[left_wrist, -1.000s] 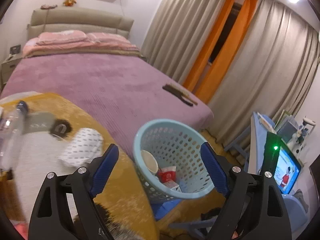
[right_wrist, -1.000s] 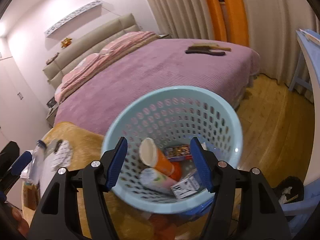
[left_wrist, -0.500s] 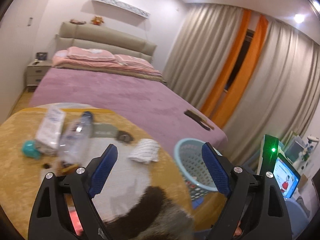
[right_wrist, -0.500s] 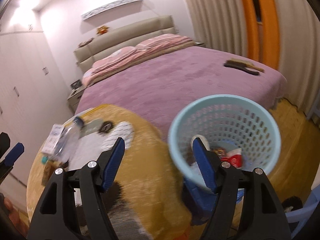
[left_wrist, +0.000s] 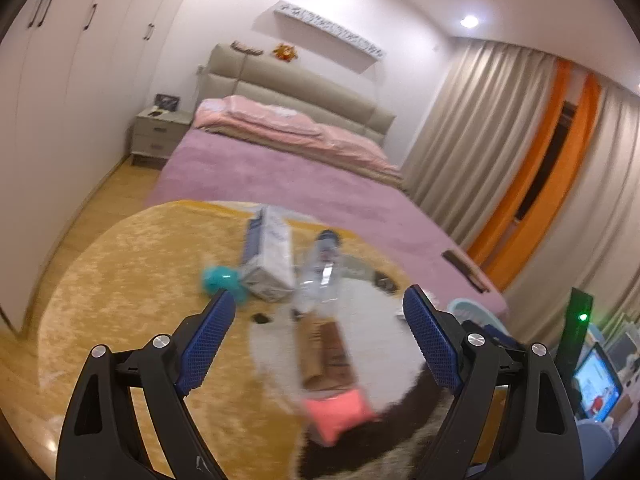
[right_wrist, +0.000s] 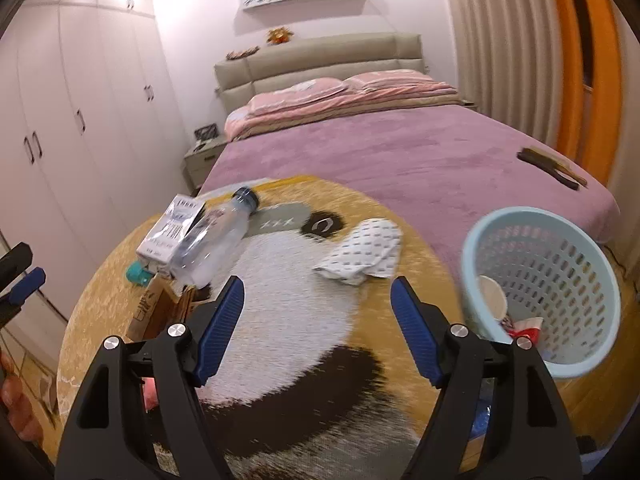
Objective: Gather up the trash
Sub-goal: 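Move both tools back toward the remaining bottle and carton, then grasp the blue milk carton with the left tool while the right tool grasps the clear milk bottle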
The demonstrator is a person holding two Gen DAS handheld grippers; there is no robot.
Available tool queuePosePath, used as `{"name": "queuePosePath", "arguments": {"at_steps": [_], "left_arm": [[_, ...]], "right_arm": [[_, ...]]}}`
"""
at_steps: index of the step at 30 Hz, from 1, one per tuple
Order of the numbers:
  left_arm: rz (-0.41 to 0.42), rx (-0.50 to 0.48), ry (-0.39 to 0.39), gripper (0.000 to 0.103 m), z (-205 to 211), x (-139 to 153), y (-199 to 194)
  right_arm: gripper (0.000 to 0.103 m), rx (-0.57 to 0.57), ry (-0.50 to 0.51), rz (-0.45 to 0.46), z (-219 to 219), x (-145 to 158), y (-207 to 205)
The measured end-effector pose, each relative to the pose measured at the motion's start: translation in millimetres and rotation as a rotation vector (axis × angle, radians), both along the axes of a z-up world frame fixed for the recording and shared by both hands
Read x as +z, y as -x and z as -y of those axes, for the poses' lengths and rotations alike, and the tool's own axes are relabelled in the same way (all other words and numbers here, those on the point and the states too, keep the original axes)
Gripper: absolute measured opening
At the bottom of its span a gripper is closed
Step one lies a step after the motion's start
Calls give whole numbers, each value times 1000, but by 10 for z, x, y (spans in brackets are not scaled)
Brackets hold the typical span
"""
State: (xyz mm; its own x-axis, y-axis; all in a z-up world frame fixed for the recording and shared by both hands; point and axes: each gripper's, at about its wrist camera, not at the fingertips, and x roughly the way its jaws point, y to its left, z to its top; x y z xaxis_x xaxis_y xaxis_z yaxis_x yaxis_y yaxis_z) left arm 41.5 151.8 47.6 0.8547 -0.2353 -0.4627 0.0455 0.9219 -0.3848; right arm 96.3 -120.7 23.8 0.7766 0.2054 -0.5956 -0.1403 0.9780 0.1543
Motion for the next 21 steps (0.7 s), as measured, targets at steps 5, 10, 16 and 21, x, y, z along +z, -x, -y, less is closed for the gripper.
{"name": "queuePosePath", "arguments": {"at_steps": [5, 10, 16, 21], "left_arm": [[-86, 0, -64, 84, -86, -112, -394], [-151, -58, -78, 83, -94, -227, -973], [-310, -68, -45, 76, -212, -522, -1697], [-369, -86, 22, 69, -303, -794, -1942]], "right_arm": [[72, 41, -8, -52, -221, -19, -212], [71, 50, 2, -75, -384, 68, -450], [54, 113, 42, -72, -619, 69, -643], [54, 143, 66, -90, -832, -15, -805]]}}
